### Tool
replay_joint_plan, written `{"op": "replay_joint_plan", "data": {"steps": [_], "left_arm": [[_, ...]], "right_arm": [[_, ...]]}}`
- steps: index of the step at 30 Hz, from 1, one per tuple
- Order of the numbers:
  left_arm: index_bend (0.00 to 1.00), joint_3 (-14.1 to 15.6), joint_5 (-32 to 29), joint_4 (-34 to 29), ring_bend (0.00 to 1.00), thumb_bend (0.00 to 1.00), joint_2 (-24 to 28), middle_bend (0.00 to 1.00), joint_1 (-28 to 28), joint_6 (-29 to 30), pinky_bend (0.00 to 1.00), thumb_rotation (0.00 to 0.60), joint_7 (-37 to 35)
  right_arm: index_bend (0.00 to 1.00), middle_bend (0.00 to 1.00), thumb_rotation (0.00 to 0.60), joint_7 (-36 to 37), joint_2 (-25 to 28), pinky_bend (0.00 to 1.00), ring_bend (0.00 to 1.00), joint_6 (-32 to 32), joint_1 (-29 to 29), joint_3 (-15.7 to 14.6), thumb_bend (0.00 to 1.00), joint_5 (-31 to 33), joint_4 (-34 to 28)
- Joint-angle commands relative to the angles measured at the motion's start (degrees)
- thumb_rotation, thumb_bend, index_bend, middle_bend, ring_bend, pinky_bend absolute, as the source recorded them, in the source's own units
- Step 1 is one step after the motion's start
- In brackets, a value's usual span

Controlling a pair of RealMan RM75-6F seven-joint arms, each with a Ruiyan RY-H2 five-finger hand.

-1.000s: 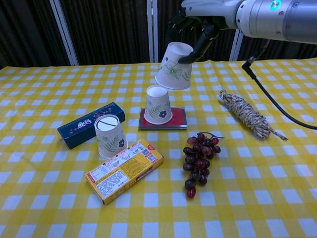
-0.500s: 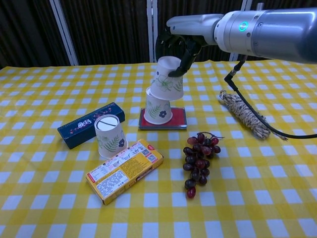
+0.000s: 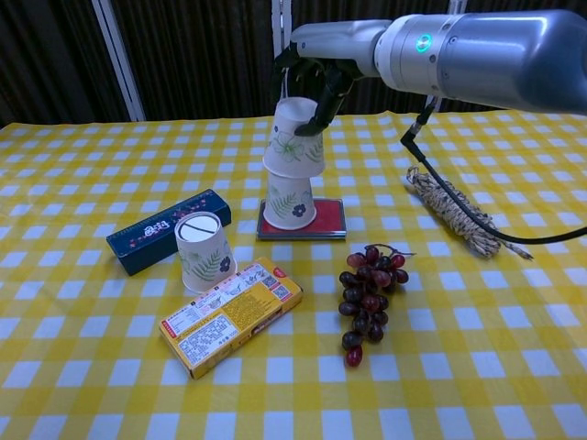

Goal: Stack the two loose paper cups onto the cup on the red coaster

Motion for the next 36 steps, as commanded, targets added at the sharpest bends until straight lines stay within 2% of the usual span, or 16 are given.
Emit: {"op": "replay_joint_plan", "data": {"steps": [1,2,5,9,13,19,24,26,30,36], "left_arm": [[0.0,-0.01,-0.03,0.03,0.0,0.0,0.0,0.0,-0.01,-0.02,0.0,0.6,-0.02],[0.0,-0.01,-0.03,0.03,0.0,0.0,0.0,0.0,-0.01,-0.03,0.0,0.6,-0.03],[0.0,0.01,-0.01,0.05,0.0,0.0,0.03,0.0,0.0,-0.03,0.0,0.6,-0.15],[0.0,0.01,0.06,0.12,0.0,0.0,0.12,0.0,0.06,0.06,0.0,0.6,-0.43],[0.0,0.06,0.21,0.21,0.0,0.0,0.12,0.0,0.08,0.14,0.0,0.6,-0.55],[0.0,0.22,1.06,0.74,0.0,0.0,0.33,0.0,0.04,0.09,0.0,0.6,-1.78],[0.0,0.75,3.16,2.12,0.0,0.0,-0.24,0.0,-0.58,-0.51,0.0,0.6,-2.95],[0.0,0.87,4.48,3.18,0.0,0.0,-1.18,0.0,-1.43,-1.13,0.0,0.6,-3.11],[0.0,0.75,6.22,4.77,0.0,0.0,-1.64,0.0,-4.1,-4.37,0.0,0.6,-4.5],[0.0,-0.09,10.84,8.44,0.0,0.0,-3.69,0.0,-11.02,-10.95,0.0,0.6,-8.02]], "right_arm": [[0.1,0.16,0.6,-0.3,1.25,0.4,0.23,-2.58,0.82,-0.46,0.06,2.52,-1.38],[0.04,0.09,0.6,-0.38,1.38,0.34,0.15,-2.76,0.91,-0.52,0.01,2.76,-1.52],[0.0,0.01,0.6,-1.57,2.04,0.25,0.03,-2.91,1.63,-1.1,0.0,4.43,-2.35],[0.0,0.0,0.6,-2.26,2.42,0.21,0.0,0.17,1.37,-1.25,0.0,4.38,-3.84],[0.0,0.0,0.6,-1.92,4.96,0.16,0.0,2.14,-0.36,-2.46,0.0,2.34,-6.42],[0.0,0.0,0.6,3.58,8.69,0.07,0.0,10.91,-8.8,-7.66,0.0,-11.61,-9.1],[0.0,0.0,0.6,11.02,13.44,0.02,0.0,19.52,-17.2,-14.69,0.0,-27.63,-7.66],[0.0,0.0,0.6,13.88,16.29,0.02,0.0,24.79,-21.81,-18.47,0.0,-33.78,-6.67],[0.0,0.0,0.6,19.31,18.39,0.01,0.0,28.75,-26.26,-21.27,0.0,-38.77,-4.25],[0.0,0.0,0.6,23.03,21.41,0.0,0.0,30.39,-31.58,-22.76,0.0,-37.9,-6.35]]}}
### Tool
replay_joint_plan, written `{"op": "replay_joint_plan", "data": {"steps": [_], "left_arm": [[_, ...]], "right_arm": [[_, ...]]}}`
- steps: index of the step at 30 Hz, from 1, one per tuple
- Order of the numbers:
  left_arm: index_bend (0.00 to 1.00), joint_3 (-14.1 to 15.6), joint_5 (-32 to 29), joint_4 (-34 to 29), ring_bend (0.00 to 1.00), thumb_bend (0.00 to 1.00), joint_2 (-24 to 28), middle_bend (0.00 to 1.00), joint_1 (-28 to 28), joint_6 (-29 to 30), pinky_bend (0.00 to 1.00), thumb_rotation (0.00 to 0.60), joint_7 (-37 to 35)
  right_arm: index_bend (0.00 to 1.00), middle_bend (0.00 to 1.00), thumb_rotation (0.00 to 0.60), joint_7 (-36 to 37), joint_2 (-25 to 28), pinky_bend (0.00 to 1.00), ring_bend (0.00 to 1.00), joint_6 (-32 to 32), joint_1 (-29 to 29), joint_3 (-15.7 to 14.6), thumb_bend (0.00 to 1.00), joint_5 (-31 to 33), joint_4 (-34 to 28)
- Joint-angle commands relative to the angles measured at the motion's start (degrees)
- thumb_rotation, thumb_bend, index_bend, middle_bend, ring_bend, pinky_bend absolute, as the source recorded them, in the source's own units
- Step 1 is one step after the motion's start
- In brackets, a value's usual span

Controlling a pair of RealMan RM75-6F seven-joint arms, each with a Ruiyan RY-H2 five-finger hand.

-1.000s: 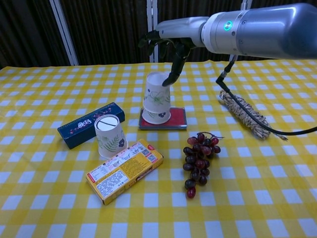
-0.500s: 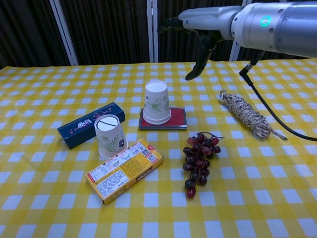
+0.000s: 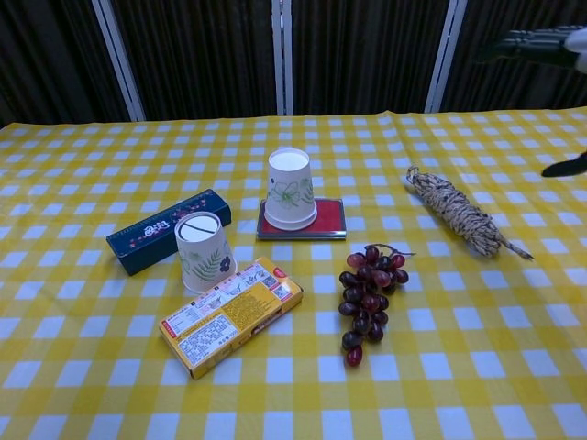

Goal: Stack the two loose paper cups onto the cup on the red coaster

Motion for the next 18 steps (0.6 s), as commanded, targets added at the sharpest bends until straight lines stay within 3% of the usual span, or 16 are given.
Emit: {"op": "replay_joint_plan", "data": {"steps": [1,4,8,13,18], "left_arm": [[0.0,-0.46,4.43,2.76,0.0,0.0,-1.62,0.0,-5.17,-4.6,0.0,0.6,-3.07],[0.01,-0.71,7.13,4.24,0.01,0.0,-3.01,0.0,-8.19,-6.33,0.05,0.6,-3.78],[0.13,-1.44,10.33,5.72,0.11,0.0,-5.86,0.06,-12.39,-8.02,0.18,0.6,-4.48],[0.2,-1.99,12.8,7.05,0.21,0.0,-10.11,0.14,-18.09,-12.06,0.29,0.6,-3.51],[0.22,-2.66,12.79,8.18,0.23,0.0,-14.78,0.17,-23.25,-16.44,0.32,0.6,2.55]], "right_arm": [[0.0,0.0,0.6,1.13,2.28,0.0,0.0,1.47,-3.55,-1.26,0.0,1.11,-2.55],[0.0,0.0,0.6,-0.56,2.68,0.0,0.0,2.5,-5.7,-1.24,0.0,2.57,-4.84],[0.0,0.0,0.6,-3.79,1.9,0.0,0.0,4.52,-8.34,-1.26,0.0,3.29,-6.86],[0.0,0.0,0.6,-5.46,0.06,0.0,0.0,6.91,-11.53,-1.31,0.0,3.22,-8.06],[0.0,0.0,0.6,-5.7,0.18,0.0,0.0,6.68,-13.48,-0.47,0.0,4.01,-7.81]]}}
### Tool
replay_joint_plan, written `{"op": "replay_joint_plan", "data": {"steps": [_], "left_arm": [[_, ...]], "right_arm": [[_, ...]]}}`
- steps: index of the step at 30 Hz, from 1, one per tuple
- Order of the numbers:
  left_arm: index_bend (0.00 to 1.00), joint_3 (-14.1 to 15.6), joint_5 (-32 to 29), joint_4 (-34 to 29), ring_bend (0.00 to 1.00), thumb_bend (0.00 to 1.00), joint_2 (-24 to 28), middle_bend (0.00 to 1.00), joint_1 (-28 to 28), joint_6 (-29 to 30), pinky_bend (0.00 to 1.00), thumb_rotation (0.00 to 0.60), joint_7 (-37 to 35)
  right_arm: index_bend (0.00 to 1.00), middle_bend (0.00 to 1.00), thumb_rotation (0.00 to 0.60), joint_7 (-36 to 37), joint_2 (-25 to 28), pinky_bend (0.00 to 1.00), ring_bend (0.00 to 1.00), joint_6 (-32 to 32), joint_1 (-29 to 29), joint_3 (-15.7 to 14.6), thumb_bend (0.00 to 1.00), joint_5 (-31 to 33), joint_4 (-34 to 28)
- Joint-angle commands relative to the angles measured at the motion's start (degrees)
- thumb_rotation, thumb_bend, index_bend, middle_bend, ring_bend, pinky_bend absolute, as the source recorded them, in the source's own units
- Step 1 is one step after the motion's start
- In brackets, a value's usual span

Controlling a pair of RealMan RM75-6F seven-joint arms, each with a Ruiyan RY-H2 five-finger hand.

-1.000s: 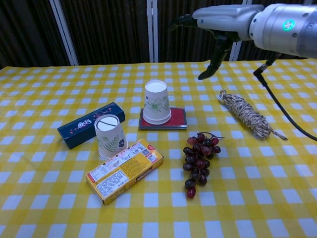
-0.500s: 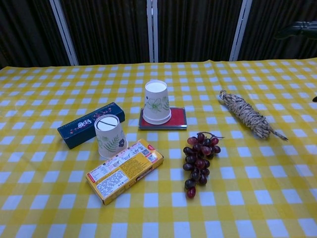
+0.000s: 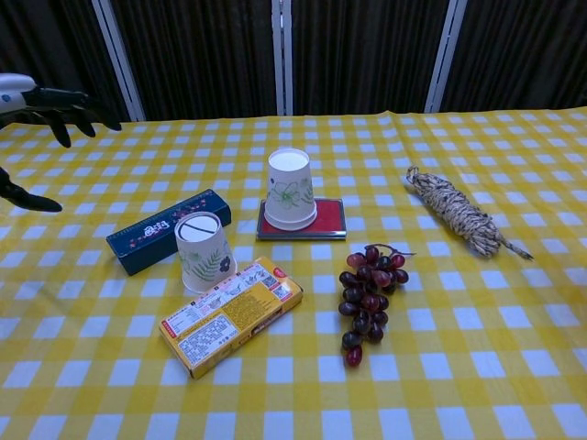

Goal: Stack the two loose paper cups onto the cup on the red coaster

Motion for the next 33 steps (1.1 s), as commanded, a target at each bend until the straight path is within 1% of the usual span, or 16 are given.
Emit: {"op": "replay_joint_plan", "data": {"steps": [1,8,11,16,21,23,27,29,33], "left_arm": [[0.22,-0.62,-0.3,1.2,0.23,0.0,-4.07,0.17,-4.11,-4.14,0.32,0.6,4.86],[0.23,0.07,-1.93,2.75,0.23,0.0,-7.42,0.17,-6.65,-6.13,0.35,0.6,7.42],[0.24,0.34,-2.0,3.73,0.25,0.0,-8.78,0.17,-7.4,-6.32,0.37,0.6,7.39],[0.24,0.51,-2.28,5.4,0.25,0.0,-11.22,0.17,-8.77,-6.76,0.37,0.6,6.87],[0.23,0.58,-2.47,6.43,0.25,0.0,-13.64,0.17,-11.01,-8.45,0.38,0.6,6.87],[0.23,0.59,-2.73,6.75,0.25,0.02,-14.61,0.18,-11.8,-9.06,0.39,0.6,6.79],[0.25,0.68,-3.48,7.96,0.28,0.13,-16.6,0.19,-13.15,-10.33,0.43,0.6,7.23],[0.26,0.76,-3.77,8.38,0.29,0.15,-17.22,0.2,-13.61,-10.8,0.45,0.6,7.48],[0.32,0.92,-4.8,9.19,0.37,0.15,-18.16,0.3,-14.22,-11.49,0.51,0.6,8.93]], "right_arm": [[0.0,0.0,0.6,0.61,0.26,0.0,0.0,-0.43,-0.82,0.56,0.0,0.32,0.53],[0.0,0.0,0.6,3.08,1.63,0.0,0.0,-2.77,-1.4,2.51,0.0,1.2,0.99],[0.0,0.0,0.6,3.45,1.81,0.0,0.0,-3.18,-1.6,2.92,0.0,1.03,1.17],[0.0,0.0,0.6,3.97,2.13,0.0,0.0,-3.36,-2.0,3.57,0.0,0.59,1.04],[0.0,0.0,0.6,4.36,2.56,0.0,0.0,-3.14,-2.57,4.13,0.0,-0.18,0.52],[0.0,0.0,0.6,4.53,2.75,0.0,0.0,-3.52,-2.72,4.19,0.0,-0.29,0.32],[0.0,0.0,0.6,4.89,3.1,0.0,0.0,-3.86,-3.05,4.57,0.0,-0.45,0.14],[0.0,0.0,0.6,5.05,3.22,0.0,0.0,-3.78,-3.25,4.78,0.0,-0.51,0.08],[0.0,0.0,0.6,5.44,3.45,0.0,0.0,-3.87,-3.6,5.23,0.0,-0.64,0.1]]}}
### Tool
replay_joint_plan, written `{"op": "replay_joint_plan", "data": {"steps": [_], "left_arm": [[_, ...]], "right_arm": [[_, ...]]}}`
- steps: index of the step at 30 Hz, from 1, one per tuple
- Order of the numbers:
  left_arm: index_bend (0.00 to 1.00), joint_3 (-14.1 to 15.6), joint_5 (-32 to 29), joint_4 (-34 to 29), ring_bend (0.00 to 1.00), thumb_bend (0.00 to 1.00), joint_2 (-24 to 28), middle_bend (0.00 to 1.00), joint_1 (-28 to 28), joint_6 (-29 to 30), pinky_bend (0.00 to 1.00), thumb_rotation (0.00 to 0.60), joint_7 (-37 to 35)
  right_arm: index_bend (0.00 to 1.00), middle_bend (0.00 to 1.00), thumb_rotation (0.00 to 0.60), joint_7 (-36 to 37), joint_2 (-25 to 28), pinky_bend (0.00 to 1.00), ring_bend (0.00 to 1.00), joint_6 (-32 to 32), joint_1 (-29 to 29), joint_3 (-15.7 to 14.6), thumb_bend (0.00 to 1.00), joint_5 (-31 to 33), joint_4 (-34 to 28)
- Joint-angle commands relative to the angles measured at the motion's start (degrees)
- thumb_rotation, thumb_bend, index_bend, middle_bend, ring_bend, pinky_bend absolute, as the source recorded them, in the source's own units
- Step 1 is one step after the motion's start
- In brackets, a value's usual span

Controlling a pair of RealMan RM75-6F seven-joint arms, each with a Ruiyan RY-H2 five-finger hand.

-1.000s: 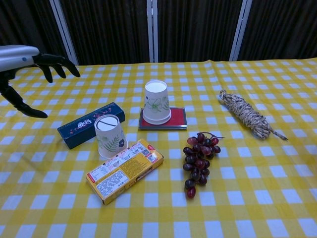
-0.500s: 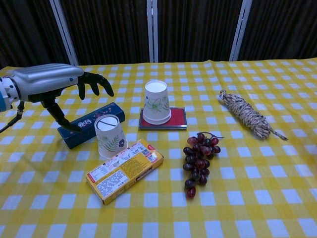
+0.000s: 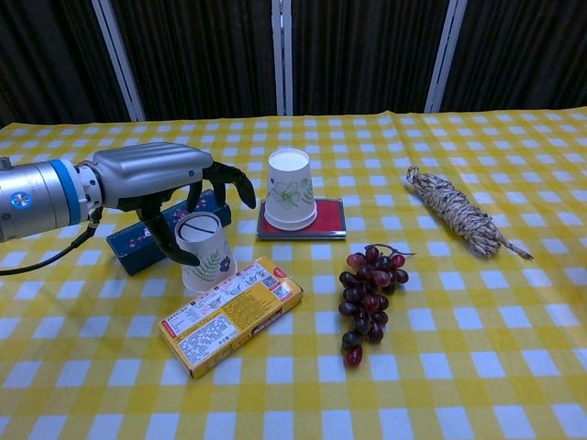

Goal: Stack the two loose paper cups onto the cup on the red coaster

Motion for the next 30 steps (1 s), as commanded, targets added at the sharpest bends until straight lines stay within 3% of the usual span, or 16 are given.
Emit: {"op": "replay_joint_plan", "data": {"steps": [1,7,17,25,30], "left_arm": [[0.34,0.14,-0.9,0.47,0.4,0.15,-0.6,0.32,-0.36,-0.46,0.53,0.6,0.93],[0.48,0.15,-2.38,0.88,0.52,0.29,-1.24,0.45,-0.32,0.2,0.64,0.6,2.37],[0.53,-0.76,-4.28,0.31,0.54,0.33,-0.27,0.48,-0.38,1.61,0.66,0.6,2.64],[0.54,-5.79,-5.51,-4.01,0.54,0.31,3.72,0.48,-1.92,5.14,0.66,0.6,1.34],[0.54,-9.67,-8.24,-6.27,0.54,0.3,5.42,0.48,-4.15,4.36,0.66,0.6,1.12]], "right_arm": [[0.0,0.0,0.6,0.19,0.1,0.0,0.0,-0.09,-0.15,0.2,0.0,-0.08,0.03],[0.0,0.0,0.6,0.71,0.23,0.0,0.0,-0.27,-0.55,0.89,0.0,-0.22,0.18],[0.0,0.0,0.6,0.95,0.37,0.0,0.0,-0.61,-1.07,1.71,0.0,-0.26,0.17],[0.0,0.0,0.6,1.26,0.54,0.0,0.0,-0.78,-1.45,2.38,0.0,-0.3,0.02],[0.0,0.0,0.6,1.54,0.6,0.0,0.0,-0.91,-1.7,2.78,0.0,-0.07,-0.03]]}}
